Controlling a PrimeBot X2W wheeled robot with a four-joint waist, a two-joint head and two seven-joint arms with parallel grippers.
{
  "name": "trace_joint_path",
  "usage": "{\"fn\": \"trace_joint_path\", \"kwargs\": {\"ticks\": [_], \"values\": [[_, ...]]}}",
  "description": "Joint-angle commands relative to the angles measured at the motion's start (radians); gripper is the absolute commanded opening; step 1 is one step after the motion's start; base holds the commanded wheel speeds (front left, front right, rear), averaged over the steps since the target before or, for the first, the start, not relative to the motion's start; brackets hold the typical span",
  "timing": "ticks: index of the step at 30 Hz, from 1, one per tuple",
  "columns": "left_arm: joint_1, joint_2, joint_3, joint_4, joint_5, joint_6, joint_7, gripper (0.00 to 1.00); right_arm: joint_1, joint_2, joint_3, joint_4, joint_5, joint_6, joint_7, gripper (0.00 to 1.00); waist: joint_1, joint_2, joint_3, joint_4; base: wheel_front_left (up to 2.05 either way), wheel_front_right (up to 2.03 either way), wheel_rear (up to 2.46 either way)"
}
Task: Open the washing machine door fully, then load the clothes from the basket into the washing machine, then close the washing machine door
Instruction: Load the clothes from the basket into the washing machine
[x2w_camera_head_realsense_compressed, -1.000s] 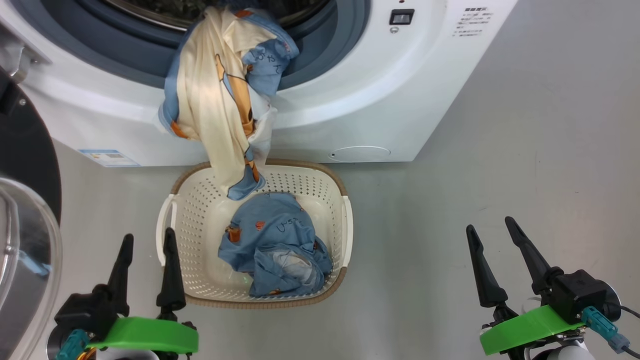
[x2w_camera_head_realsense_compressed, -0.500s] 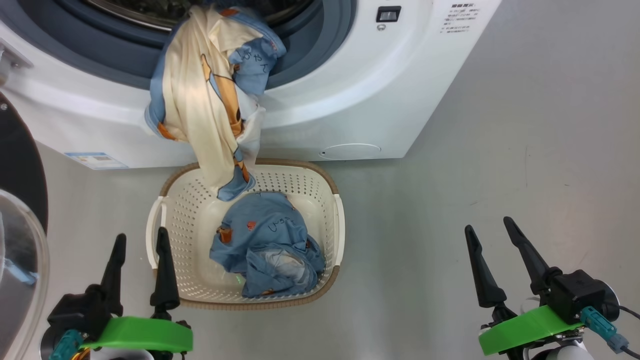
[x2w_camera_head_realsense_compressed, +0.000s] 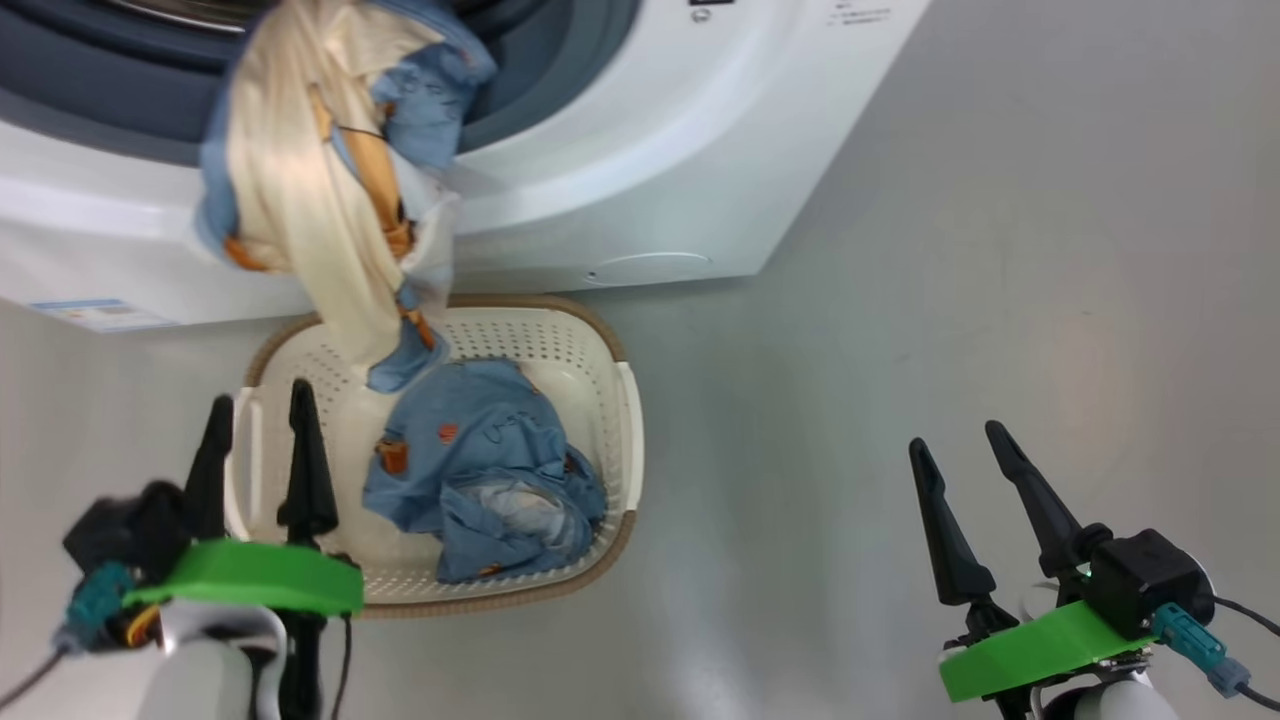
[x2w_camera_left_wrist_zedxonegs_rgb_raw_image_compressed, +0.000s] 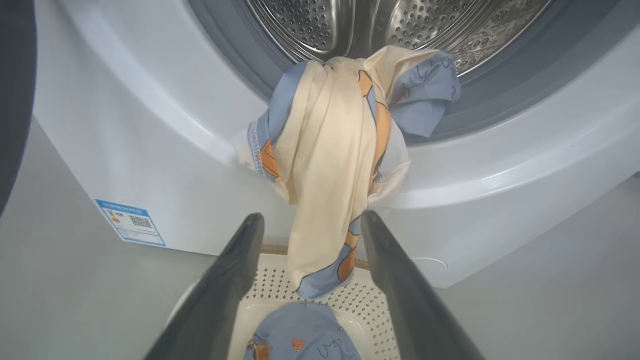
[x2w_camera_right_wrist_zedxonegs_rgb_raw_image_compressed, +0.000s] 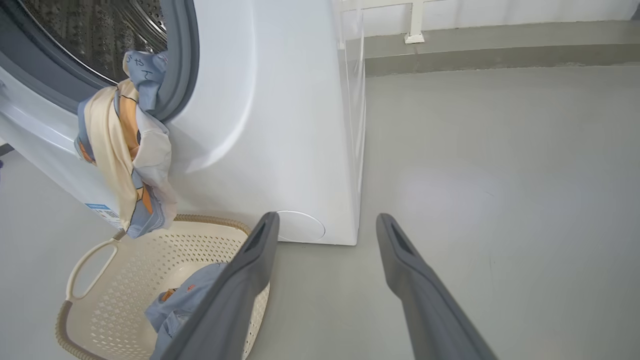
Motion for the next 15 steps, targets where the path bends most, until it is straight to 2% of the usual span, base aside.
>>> {"fn": "trace_joint_path", "kwargs": {"ticks": [1,6,15], "values": [[-0.034,0.037,0.030,0.010,-0.001,-0.013,0.001,1.00,-0.013,-0.003,0.035,-0.022,0.021,0.003,-0.012,1.00,0.0000,0.0000,0.030,-0.035,0.00,0.00,0.00],[-0.137,0.066,0.033,0.133,-0.038,-0.051,0.006,1.00,-0.029,-0.003,0.054,-0.021,0.049,0.003,-0.012,1.00,0.0000,0.0000,0.052,-0.085,0.00,0.00,0.00],[-0.287,0.105,0.021,0.336,-0.118,-0.093,-0.005,1.00,-0.045,-0.003,0.075,-0.024,0.064,0.003,-0.012,1.00,0.0000,0.0000,0.078,-0.123,0.00,0.00,0.00]]}}
